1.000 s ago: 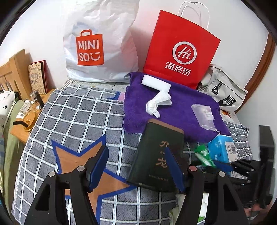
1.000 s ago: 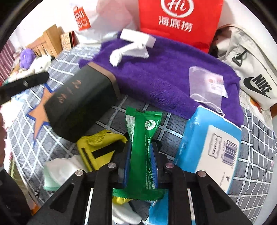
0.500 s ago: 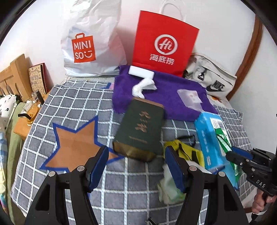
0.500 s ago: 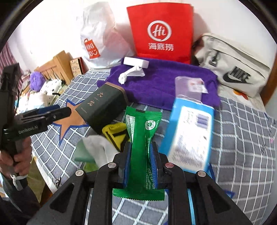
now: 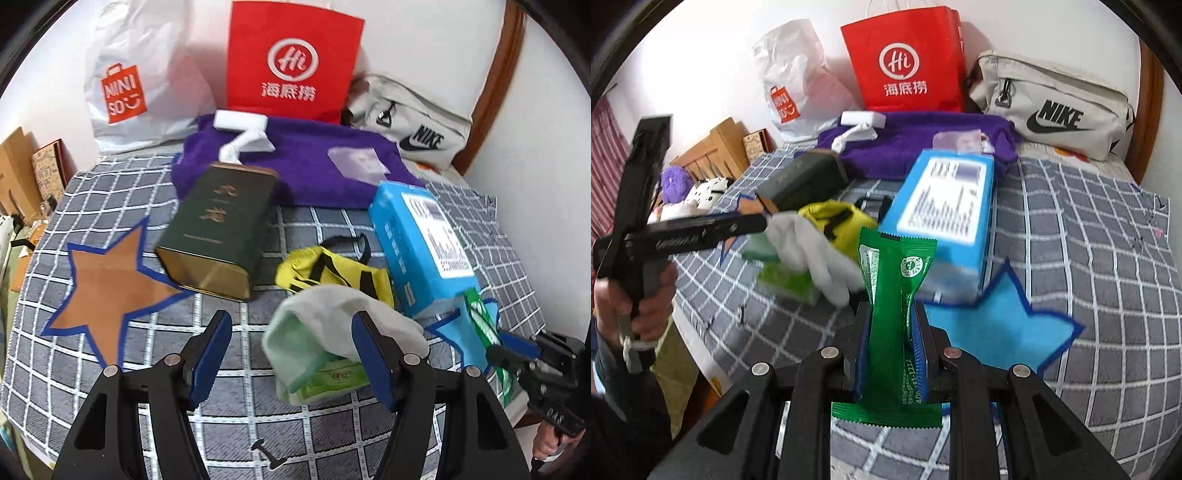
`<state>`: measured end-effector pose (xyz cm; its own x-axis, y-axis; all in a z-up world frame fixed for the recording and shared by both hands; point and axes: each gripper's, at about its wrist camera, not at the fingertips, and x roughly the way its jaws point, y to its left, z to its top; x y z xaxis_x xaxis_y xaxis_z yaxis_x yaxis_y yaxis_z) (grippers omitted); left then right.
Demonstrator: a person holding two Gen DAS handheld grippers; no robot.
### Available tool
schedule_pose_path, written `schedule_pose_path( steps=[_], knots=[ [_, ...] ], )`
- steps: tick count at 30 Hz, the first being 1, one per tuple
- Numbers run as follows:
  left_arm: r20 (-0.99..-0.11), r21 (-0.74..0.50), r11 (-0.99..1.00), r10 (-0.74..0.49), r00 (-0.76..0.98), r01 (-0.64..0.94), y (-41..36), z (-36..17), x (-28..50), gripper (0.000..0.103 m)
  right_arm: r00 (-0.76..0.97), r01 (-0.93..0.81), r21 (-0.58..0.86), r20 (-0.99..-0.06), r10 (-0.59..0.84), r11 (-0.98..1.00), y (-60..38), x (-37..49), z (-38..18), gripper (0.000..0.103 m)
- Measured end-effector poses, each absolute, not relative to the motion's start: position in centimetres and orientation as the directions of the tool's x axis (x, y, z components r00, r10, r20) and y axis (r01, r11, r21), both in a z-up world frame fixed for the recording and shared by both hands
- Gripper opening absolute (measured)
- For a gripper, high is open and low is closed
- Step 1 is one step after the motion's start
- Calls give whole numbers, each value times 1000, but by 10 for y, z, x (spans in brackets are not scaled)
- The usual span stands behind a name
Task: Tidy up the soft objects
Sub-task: 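Grasp the white glove with the left tool while the right tool holds the green packet, then carry the white glove and green packet in both tools over the purple towel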
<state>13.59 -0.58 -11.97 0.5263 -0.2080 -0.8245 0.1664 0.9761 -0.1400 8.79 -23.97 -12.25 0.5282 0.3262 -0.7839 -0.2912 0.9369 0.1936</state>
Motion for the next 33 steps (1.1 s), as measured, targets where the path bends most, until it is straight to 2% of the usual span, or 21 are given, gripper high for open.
schedule_pose_path(
  steps=[7, 9, 10, 12, 14, 21, 33],
  knots=[
    [-838, -119, 973, -205, 506, 197, -28, -139, 145, 64, 490, -269, 204, -813, 316, 941, -248, 89, -162, 21],
    [-838, -106, 974, -197, 508, 202, -32, -143, 148, 42, 482, -262, 210, -817, 317, 942, -249, 91, -170, 21],
    [-840, -104, 973, -198, 505, 208, -33, -145, 148, 37, 482, -262, 215, -815, 321, 941, -250, 91, -173, 21],
    [-832, -112, 969, -213, 512, 221, -33, -145, 146, 22, 487, -262, 225, -809, 329, 939, -251, 91, -174, 21],
    [-827, -114, 966, -221, 517, 231, -31, -143, 144, 12, 490, -257, 234, -805, 335, 938, -253, 92, -174, 21],
    [-788, -208, 961, -276, 551, 183, 5, -123, 131, 9, 497, -247, 223, -806, 321, 943, -250, 92, -174, 21],
    [-758, -217, 973, -216, 616, 75, 55, -105, 105, 9, 509, -223, 211, -807, 298, 952, -244, 85, -157, 21]
  ],
)
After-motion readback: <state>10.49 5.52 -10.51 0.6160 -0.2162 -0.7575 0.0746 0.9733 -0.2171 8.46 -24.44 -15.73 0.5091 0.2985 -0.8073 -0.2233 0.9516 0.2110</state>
